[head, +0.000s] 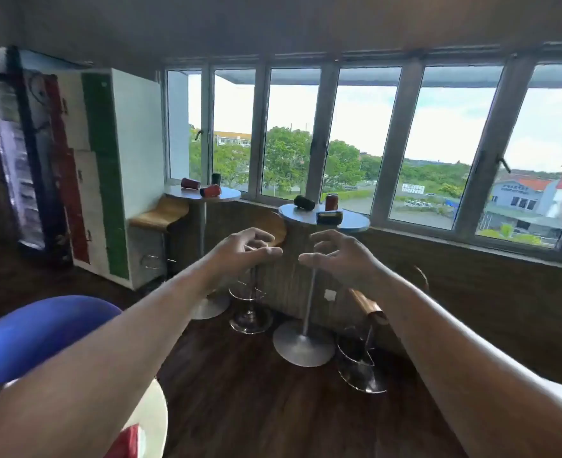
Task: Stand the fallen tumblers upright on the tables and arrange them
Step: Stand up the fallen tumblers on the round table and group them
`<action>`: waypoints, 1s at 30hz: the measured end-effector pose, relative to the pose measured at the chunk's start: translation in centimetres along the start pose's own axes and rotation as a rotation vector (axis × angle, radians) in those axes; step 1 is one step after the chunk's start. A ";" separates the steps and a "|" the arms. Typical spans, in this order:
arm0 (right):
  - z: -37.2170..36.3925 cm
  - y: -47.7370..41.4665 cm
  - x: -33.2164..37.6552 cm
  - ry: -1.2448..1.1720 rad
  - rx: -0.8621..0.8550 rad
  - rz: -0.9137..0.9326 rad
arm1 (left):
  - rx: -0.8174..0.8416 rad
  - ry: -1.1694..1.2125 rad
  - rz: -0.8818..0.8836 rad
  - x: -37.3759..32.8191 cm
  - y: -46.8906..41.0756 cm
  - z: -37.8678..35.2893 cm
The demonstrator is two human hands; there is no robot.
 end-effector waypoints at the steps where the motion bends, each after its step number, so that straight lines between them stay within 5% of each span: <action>1: -1.2 -0.7 -0.8 0.007 0.019 -0.029 | 0.001 0.061 0.021 1.5 -0.1 -0.2; 14: -19.1 -7.8 -10.9 -0.146 0.294 -0.200 | 0.016 0.136 0.385 22.6 2.4 -2.9; 30: -36.8 -22.5 -13.3 -0.159 0.873 -0.030 | -0.488 0.280 0.872 35.9 13.9 -1.0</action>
Point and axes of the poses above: each hand's wrist, its own y-axis away from the middle knuckle, its own z-axis out of the back of the hand, x = y × z, the point moved 3 cm from there along -y, towards the middle knuckle, and after that the axes turned 14 degrees about x, right-handed, at the moved point
